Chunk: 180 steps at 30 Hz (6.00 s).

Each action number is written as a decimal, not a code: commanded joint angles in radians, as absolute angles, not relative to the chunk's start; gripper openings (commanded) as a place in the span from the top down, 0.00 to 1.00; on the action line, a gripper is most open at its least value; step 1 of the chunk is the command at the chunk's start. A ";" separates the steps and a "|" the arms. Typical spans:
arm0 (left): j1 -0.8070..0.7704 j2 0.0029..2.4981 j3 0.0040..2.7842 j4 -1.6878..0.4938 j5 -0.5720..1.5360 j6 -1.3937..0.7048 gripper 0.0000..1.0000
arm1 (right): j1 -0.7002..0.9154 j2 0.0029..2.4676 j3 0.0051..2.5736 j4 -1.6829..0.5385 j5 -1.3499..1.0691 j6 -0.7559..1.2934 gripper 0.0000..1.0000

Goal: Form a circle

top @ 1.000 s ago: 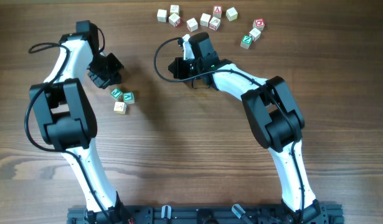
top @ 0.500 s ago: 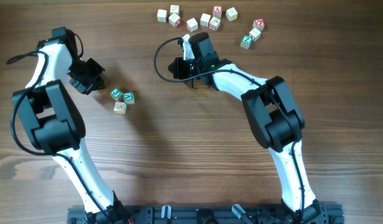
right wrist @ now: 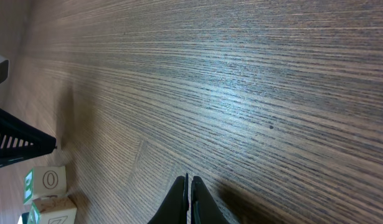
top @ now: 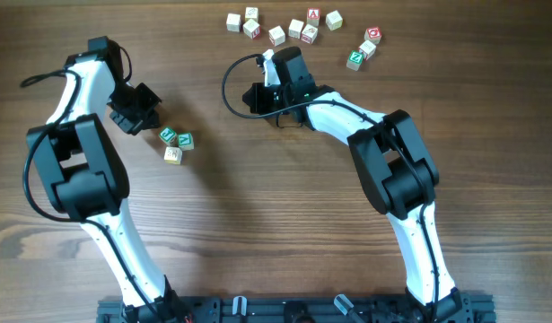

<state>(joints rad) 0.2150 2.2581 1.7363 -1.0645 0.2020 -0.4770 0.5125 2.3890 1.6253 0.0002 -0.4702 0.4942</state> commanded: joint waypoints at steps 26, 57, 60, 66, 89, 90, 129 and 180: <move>0.191 2.268 1.732 -1.124 0.193 -0.476 0.96 | 0.516 2.415 1.623 0.002 -0.468 0.501 0.96; 0.169 2.268 1.732 -0.918 0.326 -0.479 0.96 | 0.516 2.415 1.623 0.002 -0.467 0.501 0.96; 0.128 2.268 1.732 -0.913 0.324 -0.475 0.96 | 0.518 2.415 1.623 0.003 -0.467 0.501 0.96; 0.123 2.268 1.732 -0.916 0.325 -0.476 0.96 | 0.519 2.415 1.623 0.003 -0.464 0.501 0.96; 0.319 2.265 1.741 -0.868 0.268 -0.480 0.96 | 0.620 2.415 1.623 0.002 -0.682 0.388 0.96; 0.327 2.265 1.741 -0.853 0.268 -0.480 0.96 | 0.627 2.415 1.623 -0.001 -0.681 0.384 0.96; 0.354 2.265 1.741 -0.699 0.226 -0.484 0.94 | 0.738 2.416 1.623 0.053 -0.558 0.295 0.95; 0.297 2.265 1.741 -0.754 0.329 -0.477 0.96 | 0.615 2.436 1.623 0.047 -0.348 0.412 0.96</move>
